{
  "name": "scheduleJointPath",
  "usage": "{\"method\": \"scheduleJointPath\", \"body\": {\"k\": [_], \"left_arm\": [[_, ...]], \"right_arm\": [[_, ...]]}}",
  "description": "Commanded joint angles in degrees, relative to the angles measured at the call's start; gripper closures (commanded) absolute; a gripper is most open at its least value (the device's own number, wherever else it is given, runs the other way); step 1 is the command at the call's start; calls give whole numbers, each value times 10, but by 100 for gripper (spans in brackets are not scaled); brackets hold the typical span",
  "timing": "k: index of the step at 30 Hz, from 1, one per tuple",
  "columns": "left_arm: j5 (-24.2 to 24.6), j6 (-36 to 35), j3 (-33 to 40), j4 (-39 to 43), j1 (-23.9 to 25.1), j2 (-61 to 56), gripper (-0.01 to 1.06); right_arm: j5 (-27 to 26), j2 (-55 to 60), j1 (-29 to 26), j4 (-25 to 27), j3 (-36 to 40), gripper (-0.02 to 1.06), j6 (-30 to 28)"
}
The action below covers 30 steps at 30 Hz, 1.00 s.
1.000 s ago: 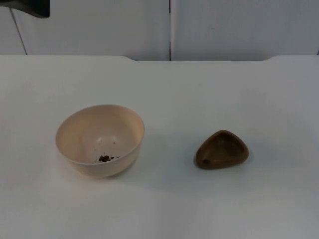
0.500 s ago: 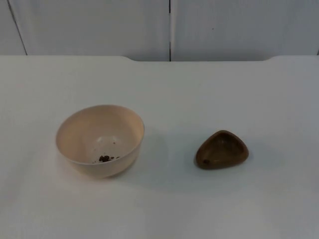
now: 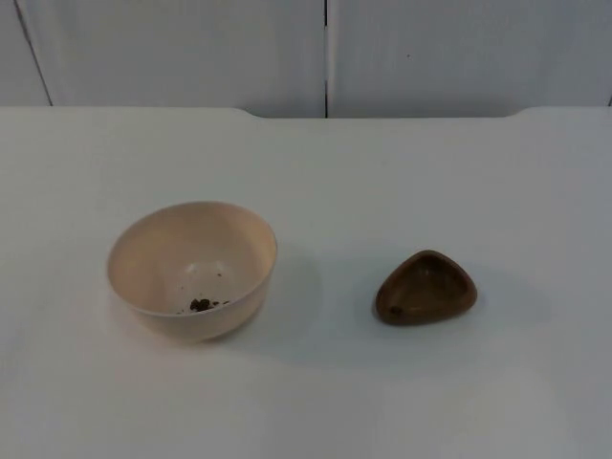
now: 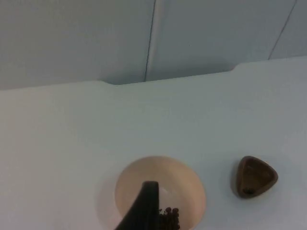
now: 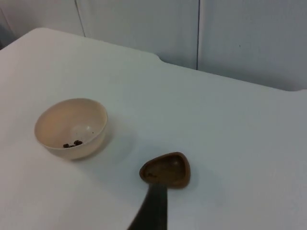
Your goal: Pick up the bowl with the left hand and pour the coffee beans from the cup into the bowl with the right hand.
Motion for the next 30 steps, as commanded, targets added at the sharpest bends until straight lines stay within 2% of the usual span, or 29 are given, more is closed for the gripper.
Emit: {"method": "scheduleJointPath", "body": {"k": [1,10,16,23,27,30], "left_arm": [[18,12,2,-7,1,-13,16],[78,42,2,-7,1,-71,16],[85,46,2,-5,1,-117,16],[125,46,5,-1,1,-156,16],[120,46,49,0,1,-188,16],[120,46,77,7,1,-208,16]], "right_arm": [[18,-19,-1,-2,4,26,-9],[92,-88,-1,-2,5,26,-26],[106,-137,-1,-2,22,26,-26],[130,-208,-1,0,81,26,-26],[155,-208,1,-1,97,26,-29],[152,-208,1,-1,107,26,-39]]}}
